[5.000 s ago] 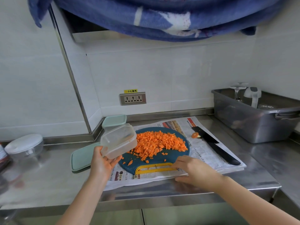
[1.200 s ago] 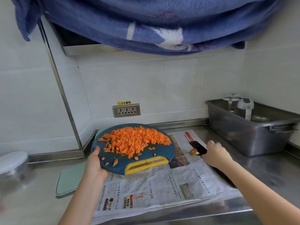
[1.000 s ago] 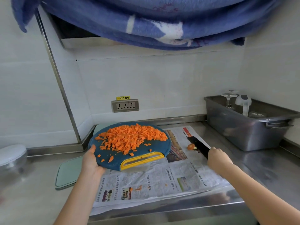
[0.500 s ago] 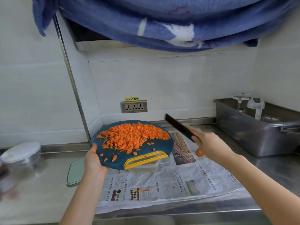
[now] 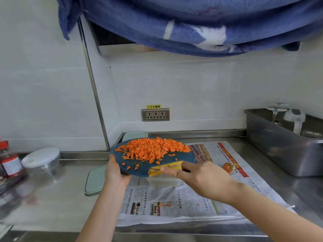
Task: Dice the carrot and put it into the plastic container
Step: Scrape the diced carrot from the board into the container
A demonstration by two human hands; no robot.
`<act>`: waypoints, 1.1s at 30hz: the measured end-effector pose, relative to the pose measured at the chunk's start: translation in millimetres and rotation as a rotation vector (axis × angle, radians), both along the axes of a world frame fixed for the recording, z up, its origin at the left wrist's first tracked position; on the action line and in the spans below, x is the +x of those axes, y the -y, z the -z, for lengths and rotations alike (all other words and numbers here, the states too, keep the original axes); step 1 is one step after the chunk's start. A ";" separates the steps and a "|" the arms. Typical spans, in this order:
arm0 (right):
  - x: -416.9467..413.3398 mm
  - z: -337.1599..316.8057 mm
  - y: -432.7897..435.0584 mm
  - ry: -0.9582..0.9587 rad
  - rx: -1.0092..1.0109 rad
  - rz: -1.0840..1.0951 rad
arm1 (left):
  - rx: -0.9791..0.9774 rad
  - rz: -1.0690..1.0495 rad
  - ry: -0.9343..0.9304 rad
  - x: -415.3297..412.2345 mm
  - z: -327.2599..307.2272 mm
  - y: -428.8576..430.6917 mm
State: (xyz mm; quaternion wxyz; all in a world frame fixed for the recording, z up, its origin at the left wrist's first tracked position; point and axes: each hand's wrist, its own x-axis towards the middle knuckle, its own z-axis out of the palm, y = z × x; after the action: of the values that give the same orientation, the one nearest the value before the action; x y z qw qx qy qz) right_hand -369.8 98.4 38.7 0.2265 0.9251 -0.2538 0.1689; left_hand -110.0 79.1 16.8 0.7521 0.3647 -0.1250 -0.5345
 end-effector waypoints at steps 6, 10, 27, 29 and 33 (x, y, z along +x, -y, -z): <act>11.0 14.3 0.8 -0.074 0.014 0.056 | -0.049 0.027 0.002 12.2 4.6 -4.5; 17.2 21.1 2.8 -0.087 0.033 0.119 | -0.055 -0.015 -0.005 18.5 7.8 -12.4; 33.7 57.5 7.4 -0.047 0.186 0.267 | -0.096 -0.029 -0.023 68.2 16.8 -55.0; 33.6 60.0 8.4 -0.037 0.215 0.274 | -0.073 -0.013 0.001 70.6 15.0 -59.6; 35.4 63.1 8.5 -0.007 0.231 0.271 | -0.050 -0.041 0.025 71.2 9.3 -66.2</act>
State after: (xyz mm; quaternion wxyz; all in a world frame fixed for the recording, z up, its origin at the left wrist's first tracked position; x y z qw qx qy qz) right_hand -334.4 89.9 -24.4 0.1405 0.9029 -0.3930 0.1032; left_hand -38.7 145.3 7.4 0.7703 0.3547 -0.1403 -0.5111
